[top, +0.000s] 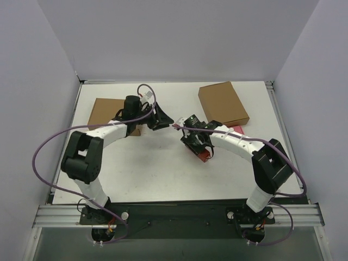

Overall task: Fold the paper box
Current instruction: Close the paper box at the center of the board.

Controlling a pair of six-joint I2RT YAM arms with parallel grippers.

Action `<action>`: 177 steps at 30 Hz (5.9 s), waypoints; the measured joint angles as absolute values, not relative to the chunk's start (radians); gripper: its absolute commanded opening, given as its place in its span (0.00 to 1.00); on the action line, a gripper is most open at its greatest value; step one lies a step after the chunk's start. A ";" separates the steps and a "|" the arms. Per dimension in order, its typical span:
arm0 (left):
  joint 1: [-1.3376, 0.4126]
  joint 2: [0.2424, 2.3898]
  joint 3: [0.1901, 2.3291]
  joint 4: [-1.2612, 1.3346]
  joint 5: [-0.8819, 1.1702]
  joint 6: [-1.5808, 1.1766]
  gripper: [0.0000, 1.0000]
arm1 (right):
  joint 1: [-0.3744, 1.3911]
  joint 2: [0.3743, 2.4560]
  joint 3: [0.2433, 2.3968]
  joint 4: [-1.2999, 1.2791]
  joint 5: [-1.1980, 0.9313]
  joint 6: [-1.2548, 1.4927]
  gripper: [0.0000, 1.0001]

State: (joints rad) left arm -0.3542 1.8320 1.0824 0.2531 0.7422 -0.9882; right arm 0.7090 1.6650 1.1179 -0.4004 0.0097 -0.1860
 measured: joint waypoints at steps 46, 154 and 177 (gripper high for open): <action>-0.456 1.630 1.171 -0.252 0.589 -0.087 0.55 | 0.590 1.573 1.304 -0.448 -0.191 0.056 0.68; -0.450 1.743 1.229 -0.217 0.599 -0.142 0.29 | 0.755 1.755 1.303 -0.453 -0.027 -0.217 0.23; -0.452 1.668 1.202 -0.269 0.724 -0.120 0.56 | 0.681 1.639 1.309 -0.586 -0.271 -0.212 0.23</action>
